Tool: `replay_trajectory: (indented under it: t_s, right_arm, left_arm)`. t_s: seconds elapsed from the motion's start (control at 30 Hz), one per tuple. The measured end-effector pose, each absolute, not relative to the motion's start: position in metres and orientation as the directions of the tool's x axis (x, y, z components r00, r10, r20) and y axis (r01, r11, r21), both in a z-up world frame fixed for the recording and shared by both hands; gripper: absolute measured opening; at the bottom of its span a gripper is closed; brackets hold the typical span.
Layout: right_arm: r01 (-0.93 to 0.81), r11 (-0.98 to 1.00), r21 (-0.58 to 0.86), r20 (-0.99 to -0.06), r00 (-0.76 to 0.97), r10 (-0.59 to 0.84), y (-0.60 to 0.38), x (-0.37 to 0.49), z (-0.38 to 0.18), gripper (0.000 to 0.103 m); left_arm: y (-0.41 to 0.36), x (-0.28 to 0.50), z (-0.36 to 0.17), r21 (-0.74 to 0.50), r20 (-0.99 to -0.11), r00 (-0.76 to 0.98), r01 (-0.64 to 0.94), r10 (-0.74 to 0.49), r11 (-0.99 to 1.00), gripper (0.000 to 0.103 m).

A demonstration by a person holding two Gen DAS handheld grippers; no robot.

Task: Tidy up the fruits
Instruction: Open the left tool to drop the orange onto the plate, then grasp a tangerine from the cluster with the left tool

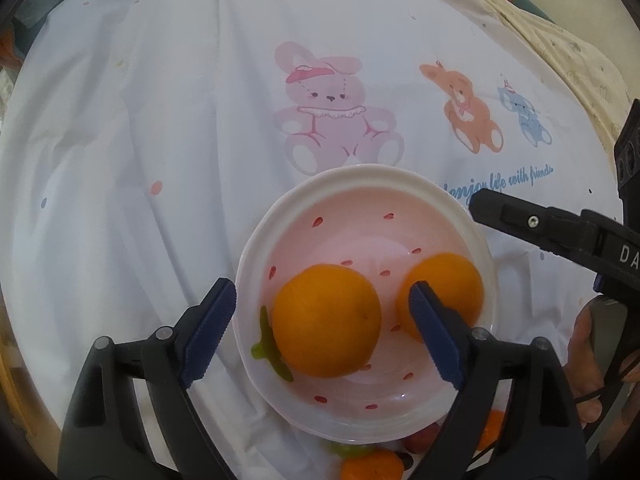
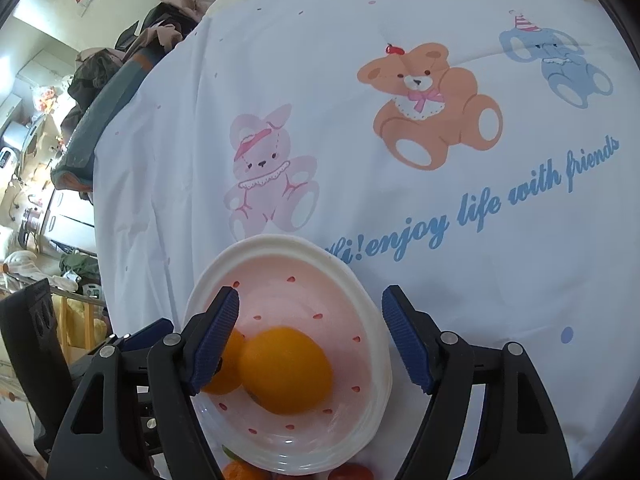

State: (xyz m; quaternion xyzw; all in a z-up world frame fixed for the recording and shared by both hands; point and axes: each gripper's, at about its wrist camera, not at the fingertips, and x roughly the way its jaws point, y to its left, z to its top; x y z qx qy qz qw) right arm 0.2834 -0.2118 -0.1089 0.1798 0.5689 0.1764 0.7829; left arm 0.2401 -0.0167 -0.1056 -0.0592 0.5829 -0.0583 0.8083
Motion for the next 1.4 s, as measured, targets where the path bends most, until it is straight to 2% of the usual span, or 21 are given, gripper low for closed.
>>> replay_trajectory:
  t_s: [0.4,0.5,0.7,0.87,1.4]
  right_arm:
    - [-0.11,0.875,0.471,-0.804,0.354,0.478,-0.212,0.267,-0.065,0.077]
    - [-0.115,0.877,0.466,-0.798,0.375,0.473,-0.215,0.256,-0.054,0.077]
    - [-0.139,0.879,0.457,-0.792,0.386,0.473,-0.221,0.226,-0.036,0.084]
    - [-0.139,0.892,0.43,-0.808,0.382,0.449,-0.234,0.191,-0.036,0.084]
    - [-0.094,0.908,0.409,-0.802,0.438,0.407,-0.262,0.124,-0.025,0.084]
  left_arm:
    - [-0.012,0.219,-0.077,-0.098,-0.898,0.428,0.032,-0.102,0.995,0.086]
    - [-0.008,0.211,-0.068,-0.113,-0.894,0.434,0.023,-0.112,0.993,0.086]
    - [-0.002,0.189,-0.039,-0.08,-0.88,0.469,-0.006,-0.068,0.997,0.086]
    - [-0.002,0.157,-0.022,-0.018,-0.857,0.516,0.002,-0.016,1.0,0.086]
    - [-0.004,0.089,-0.004,-0.107,-0.82,0.566,-0.01,-0.082,0.994,0.086]
